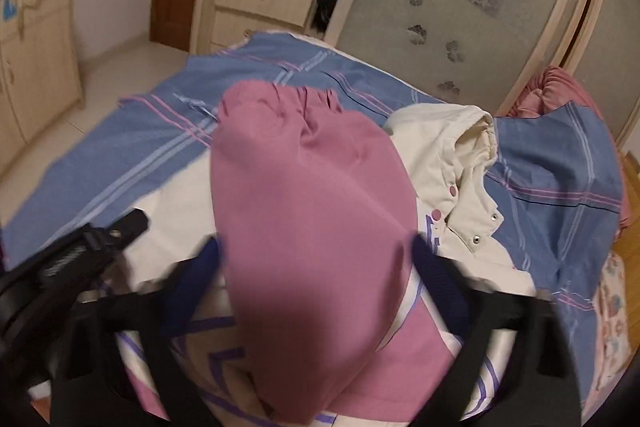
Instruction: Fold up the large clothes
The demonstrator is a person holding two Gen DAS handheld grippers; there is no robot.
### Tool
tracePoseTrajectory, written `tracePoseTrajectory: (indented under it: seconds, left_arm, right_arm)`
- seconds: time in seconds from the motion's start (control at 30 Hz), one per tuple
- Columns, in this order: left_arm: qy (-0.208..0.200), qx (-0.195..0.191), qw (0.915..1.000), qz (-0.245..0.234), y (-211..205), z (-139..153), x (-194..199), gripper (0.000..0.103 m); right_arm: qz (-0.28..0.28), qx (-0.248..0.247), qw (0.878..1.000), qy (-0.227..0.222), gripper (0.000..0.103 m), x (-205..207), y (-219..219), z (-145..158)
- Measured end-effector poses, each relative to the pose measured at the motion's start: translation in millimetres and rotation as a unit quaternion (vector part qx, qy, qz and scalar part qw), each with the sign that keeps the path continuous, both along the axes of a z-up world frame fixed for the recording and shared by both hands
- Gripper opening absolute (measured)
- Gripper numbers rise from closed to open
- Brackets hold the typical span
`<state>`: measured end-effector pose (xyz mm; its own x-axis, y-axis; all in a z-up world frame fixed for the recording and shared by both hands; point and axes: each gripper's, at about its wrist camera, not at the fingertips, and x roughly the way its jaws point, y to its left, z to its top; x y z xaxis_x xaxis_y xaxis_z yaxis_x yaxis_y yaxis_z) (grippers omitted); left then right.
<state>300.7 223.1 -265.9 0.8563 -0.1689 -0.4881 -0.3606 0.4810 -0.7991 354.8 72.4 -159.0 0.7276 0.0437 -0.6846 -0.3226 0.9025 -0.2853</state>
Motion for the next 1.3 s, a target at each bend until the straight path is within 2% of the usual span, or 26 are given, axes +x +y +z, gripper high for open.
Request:
tracePoseTrajectory:
  seconds: [0.03, 0.07, 0.1, 0.17, 0.2, 0.27, 0.33, 0.4, 0.47, 0.53, 0.7, 0.73, 0.8, 0.87, 0.9, 0.97, 1.0, 1.03, 1.07, 1.13, 1.23, 1.3]
  left_arm:
    - [0.001, 0.001, 1.0, -0.001, 0, 0, 0, 0.02]
    - [0.002, 0.003, 1.0, -0.002, 0, 0, 1, 0.02]
    - [0.002, 0.004, 1.0, -0.003, 0, 1, 1, 0.02]
    - [0.001, 0.002, 1.0, -0.004, 1, 1, 1, 0.02]
    - [0.001, 0.001, 1.0, -0.004, 1, 1, 2, 0.02]
    - [-0.001, 0.0, 1.0, -0.008, 1, 1, 3, 0.021]
    - [0.002, 0.009, 0.9999, -0.009, -2, 2, 4, 0.022]
    - [0.004, 0.012, 0.9999, -0.007, -3, 2, 3, 0.022]
    - [0.0, 0.006, 0.9999, -0.009, -3, 3, 2, 0.022]
    - [-0.003, 0.006, 0.9999, -0.011, -3, 5, 0, 0.023]
    - [0.0, 0.017, 0.9998, -0.012, -4, 6, 0, 0.025]
    - [0.0, 0.015, 0.9998, -0.011, -4, 5, 0, 0.025]
    - [0.001, 0.012, 0.9999, -0.01, -3, 5, 0, 0.025]
    - [0.001, 0.009, 0.9999, -0.01, -2, 4, 0, 0.025]
    - [0.001, 0.007, 0.9999, -0.01, -2, 4, -1, 0.025]
    - [0.003, 0.003, 0.9999, -0.009, 0, 2, -1, 0.025]
    - [0.003, -0.001, 1.0, -0.009, 1, 1, -2, 0.025]
    - [0.003, -0.006, 1.0, -0.007, 2, 0, -2, 0.025]
    - [0.004, -0.006, 1.0, -0.002, 4, 0, -3, 0.025]
    - [0.003, -0.003, 0.9999, 0.012, 7, 0, -5, 0.025]
    - [0.004, 0.0, 0.9994, 0.034, 12, 0, -7, 0.025]
    - [0.003, -0.004, 0.9991, 0.043, 15, -2, -8, 0.025]
  right_arm:
    - [-0.007, 0.016, 1.0, 0.015, 0.028, 7, -9, -2]
    - [-0.021, 0.048, 0.998, 0.029, 0.022, 13, -24, -1]
    - [-0.037, 0.079, 0.996, 0.032, 0.011, 15, -41, 1]
    - [-0.112, 0.148, 0.983, 0.007, 0.011, 13, -97, 12]
    - [-0.16, 0.19, 0.969, -0.004, 0.011, 9, -135, 15]
    - [-0.224, 0.255, 0.941, 0.018, 0.022, 1, -194, 1]
    - [-0.269, 0.285, 0.917, 0.073, 0.056, -6, -236, -26]
    - [-0.293, 0.313, 0.894, 0.132, 0.075, -17, -272, -58]
    - [-0.304, 0.352, 0.873, 0.149, 0.08, -32, -297, -77]
    - [-0.319, 0.376, 0.857, 0.145, 0.085, -43, -313, -81]
    - [-0.396, 0.425, 0.808, 0.096, 0.089, -78, -348, -69]
    - [-0.391, 0.435, 0.806, 0.09, 0.091, -77, -347, -66]
    - [-0.352, 0.443, 0.818, 0.101, 0.093, -68, -341, -63]
    - [-0.314, 0.434, 0.834, 0.132, 0.093, -53, -327, -62]
    - [-0.301, 0.433, 0.838, 0.141, 0.093, -47, -326, -62]
    - [-0.285, 0.402, 0.855, 0.162, 0.092, -30, -309, -64]
    - [-0.274, 0.386, 0.865, 0.166, 0.081, -23, -300, -65]
    - [-0.264, 0.37, 0.874, 0.172, 0.064, -17, -292, -66]
    - [-0.26, 0.345, 0.885, 0.176, 0.06, -11, -280, -66]
    - [-0.232, 0.341, 0.895, 0.173, 0.03, 0, -266, -63]
    - [-0.173, 0.339, 0.915, 0.135, 0.022, 19, -233, -39]
    - [-0.118, 0.318, 0.936, 0.088, 0.022, 25, -204, -13]
